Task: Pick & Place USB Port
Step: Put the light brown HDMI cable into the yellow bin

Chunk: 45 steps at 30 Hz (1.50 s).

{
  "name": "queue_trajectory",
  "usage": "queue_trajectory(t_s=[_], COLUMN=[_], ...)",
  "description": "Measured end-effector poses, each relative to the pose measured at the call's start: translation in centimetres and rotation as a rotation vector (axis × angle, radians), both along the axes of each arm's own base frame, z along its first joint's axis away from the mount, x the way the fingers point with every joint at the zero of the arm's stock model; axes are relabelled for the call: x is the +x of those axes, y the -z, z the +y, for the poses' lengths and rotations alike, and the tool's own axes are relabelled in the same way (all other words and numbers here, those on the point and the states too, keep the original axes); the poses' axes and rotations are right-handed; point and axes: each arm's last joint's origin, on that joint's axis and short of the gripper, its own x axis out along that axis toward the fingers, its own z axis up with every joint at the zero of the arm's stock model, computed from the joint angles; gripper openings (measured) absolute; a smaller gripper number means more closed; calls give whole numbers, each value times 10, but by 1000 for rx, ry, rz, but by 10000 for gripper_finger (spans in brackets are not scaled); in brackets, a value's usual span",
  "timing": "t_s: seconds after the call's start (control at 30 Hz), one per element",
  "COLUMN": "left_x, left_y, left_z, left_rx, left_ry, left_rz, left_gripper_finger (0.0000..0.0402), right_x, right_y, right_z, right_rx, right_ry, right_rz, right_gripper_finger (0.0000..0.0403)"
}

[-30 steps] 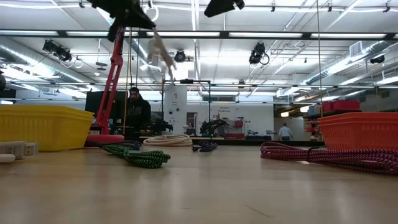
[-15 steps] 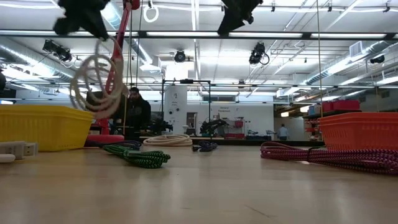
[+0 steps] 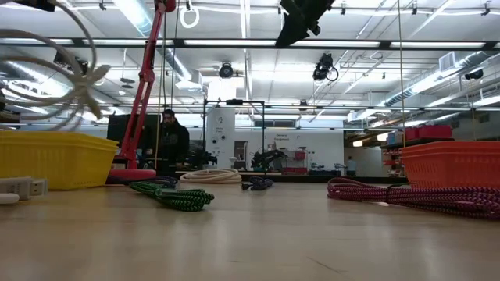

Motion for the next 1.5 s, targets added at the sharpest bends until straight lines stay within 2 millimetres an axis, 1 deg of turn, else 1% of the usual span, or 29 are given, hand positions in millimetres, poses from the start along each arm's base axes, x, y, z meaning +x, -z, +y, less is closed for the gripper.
queue_trajectory(t_s=[0.23,0.57,0.73,0.87,1.03,1.17,1.33,1.43,1.5], left_x=[10,13,13,15,17,19,26,26,27], left_y=[3,2,2,4,15,28,36,41,48], left_z=[-4,-6,-6,-5,-4,-5,-6,-4,-1], left_rx=[-11,9,13,50,89,84,81,110,119], left_ry=[123,275,288,312,338,366,409,417,408], left_rz=[20,-26,-28,-17,31,73,32,46,62], left_gripper_finger=[11,11,11,11,11,11,11,11,11], right_x=[0,0,0,0,1,2,5,6,7], right_y=[-1,-1,-1,-1,0,7,19,23,24], right_z=[-1,-1,-1,-1,-2,-2,-3,-4,-3], right_rx=[12,30,30,36,45,52,66,80,96], right_ry=[16,31,31,36,43,45,49,37,25], right_rz=[-25,-40,-41,-47,-54,-44,-24,-32,-43], right_gripper_finger=[98,98,97,97,97,97,97,97,97])
